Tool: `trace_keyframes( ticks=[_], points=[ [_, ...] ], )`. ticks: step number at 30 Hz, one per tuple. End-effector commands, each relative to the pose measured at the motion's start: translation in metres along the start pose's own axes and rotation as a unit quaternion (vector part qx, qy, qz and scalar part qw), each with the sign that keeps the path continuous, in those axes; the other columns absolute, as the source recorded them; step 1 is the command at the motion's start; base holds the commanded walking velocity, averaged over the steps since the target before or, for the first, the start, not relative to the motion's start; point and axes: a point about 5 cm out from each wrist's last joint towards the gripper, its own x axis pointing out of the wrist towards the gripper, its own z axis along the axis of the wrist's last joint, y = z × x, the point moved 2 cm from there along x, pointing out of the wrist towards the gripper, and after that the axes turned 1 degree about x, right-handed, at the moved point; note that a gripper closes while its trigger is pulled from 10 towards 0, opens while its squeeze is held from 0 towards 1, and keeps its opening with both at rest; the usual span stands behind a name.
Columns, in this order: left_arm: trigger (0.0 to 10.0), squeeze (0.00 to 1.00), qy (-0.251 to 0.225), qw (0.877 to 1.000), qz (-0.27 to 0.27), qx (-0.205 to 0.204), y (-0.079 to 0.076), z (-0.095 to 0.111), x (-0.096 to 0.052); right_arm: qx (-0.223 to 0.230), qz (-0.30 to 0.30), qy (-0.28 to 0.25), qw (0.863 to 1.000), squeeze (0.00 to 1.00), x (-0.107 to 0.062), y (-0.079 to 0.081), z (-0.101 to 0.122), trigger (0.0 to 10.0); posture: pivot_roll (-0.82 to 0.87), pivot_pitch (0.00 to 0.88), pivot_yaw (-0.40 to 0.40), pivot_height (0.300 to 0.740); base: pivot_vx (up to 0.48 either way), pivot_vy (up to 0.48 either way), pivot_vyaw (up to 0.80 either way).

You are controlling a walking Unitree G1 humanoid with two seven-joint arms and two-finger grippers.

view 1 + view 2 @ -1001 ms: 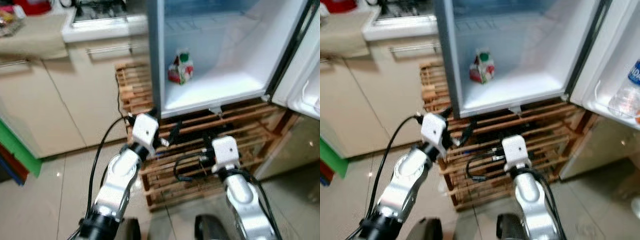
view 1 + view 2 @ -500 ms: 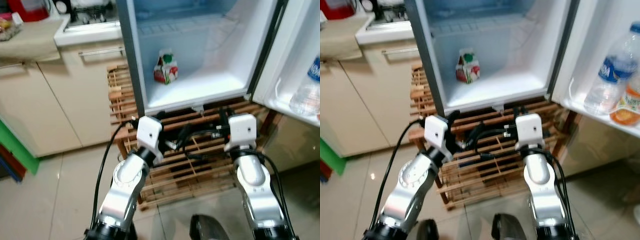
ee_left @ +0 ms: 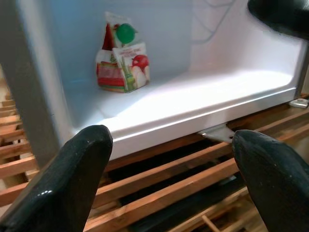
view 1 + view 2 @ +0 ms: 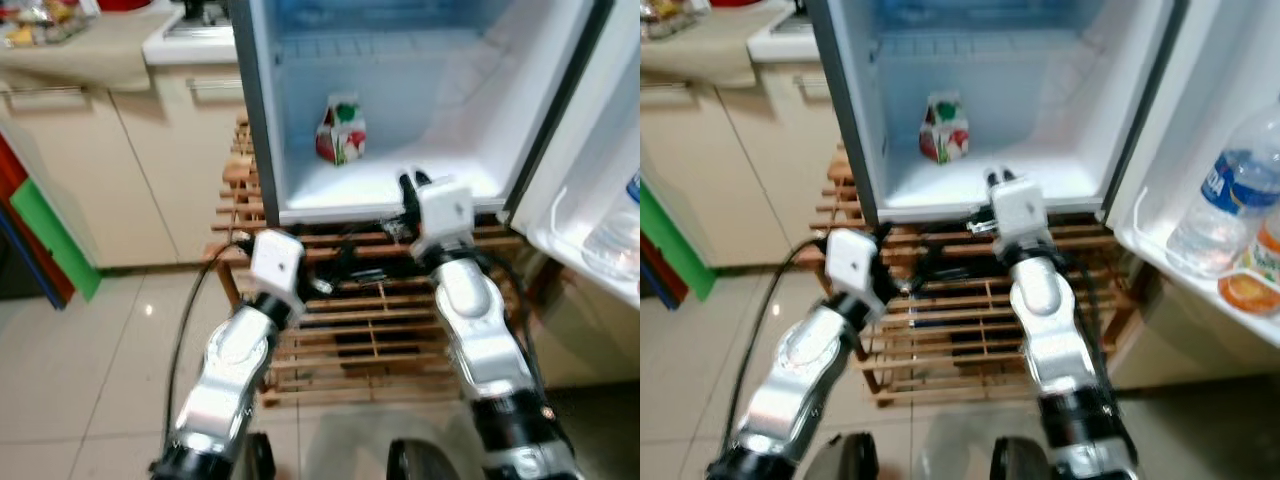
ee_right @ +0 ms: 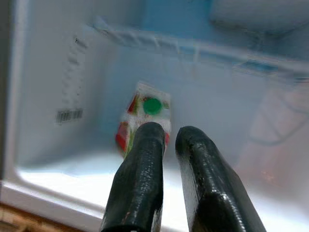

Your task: Restocking fridge

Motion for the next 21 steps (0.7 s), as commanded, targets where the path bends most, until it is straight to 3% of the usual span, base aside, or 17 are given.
trace_keyframes(
  ticks=[1,10,21],
  points=[
    [10.0,0.0,-0.022,1.0,-0.01,0.002,-0.003,0.011,-0.002,0.011,-0.008,0.025,1.0,0.0,0.002,-0.002,-0.011,10.0,-0.12,0.0,0.058,0.612,0.319,0.0,0.0],
    [10.0,0.0,-0.045,0.999,-0.012,0.009,-0.005,0.028,-0.008,0.02,-0.006,0.028,0.999,0.0,0.031,0.01,-0.007,10.0,-0.09,0.0,0.044,0.612,0.456,0.0,0.0],
    [10.0,0.0,-0.038,0.999,-0.001,0.009,-0.005,0.029,-0.015,0.019,0.002,0.028,0.999,0.0,0.041,0.012,-0.01,10.0,-0.07,0.0,0.02,0.612,0.469,0.0,0.0]
  ],
)
